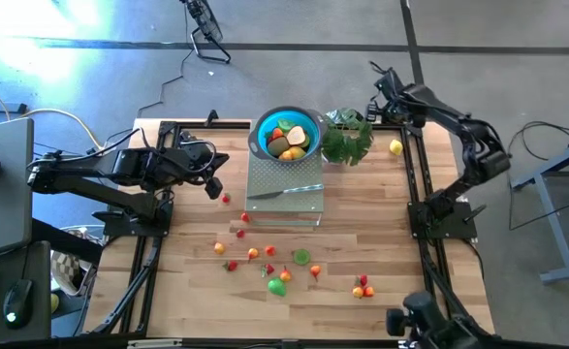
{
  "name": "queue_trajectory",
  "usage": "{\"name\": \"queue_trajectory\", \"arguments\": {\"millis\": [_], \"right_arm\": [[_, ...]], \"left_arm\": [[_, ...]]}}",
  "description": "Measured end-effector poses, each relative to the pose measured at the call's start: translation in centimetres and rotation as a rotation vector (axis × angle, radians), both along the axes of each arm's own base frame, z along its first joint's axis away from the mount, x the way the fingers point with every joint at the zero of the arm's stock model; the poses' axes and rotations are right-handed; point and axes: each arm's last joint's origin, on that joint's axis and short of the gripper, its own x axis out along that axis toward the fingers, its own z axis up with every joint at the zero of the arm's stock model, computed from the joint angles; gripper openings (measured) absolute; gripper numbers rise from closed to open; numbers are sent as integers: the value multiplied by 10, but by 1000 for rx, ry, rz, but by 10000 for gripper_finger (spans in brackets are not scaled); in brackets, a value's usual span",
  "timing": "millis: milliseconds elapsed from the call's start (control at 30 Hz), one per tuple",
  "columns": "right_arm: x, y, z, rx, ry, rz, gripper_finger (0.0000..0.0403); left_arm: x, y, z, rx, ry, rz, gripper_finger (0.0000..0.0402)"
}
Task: Pick & Place Fruit
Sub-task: Put the yellow lemon in the blue bowl on the shelf
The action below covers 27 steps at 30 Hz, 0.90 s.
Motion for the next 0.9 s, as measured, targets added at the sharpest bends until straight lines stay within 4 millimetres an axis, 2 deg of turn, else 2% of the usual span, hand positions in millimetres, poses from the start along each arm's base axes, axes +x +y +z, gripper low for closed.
{"name": "queue_trajectory", "arguments": {"millis": [167, 367, 900], "right_arm": [[-1, -8, -12, 45, 9, 39, 3], [1, -11, -17, 57, 19, 89, 3], [1, 0, -19, 156, 111, 200, 3]], "left_arm": [[0, 0, 0, -11, -7, 6, 14], [0, 0, 0, -16, -10, 9, 14], [0, 0, 0, -16, -9, 10, 14]]}}
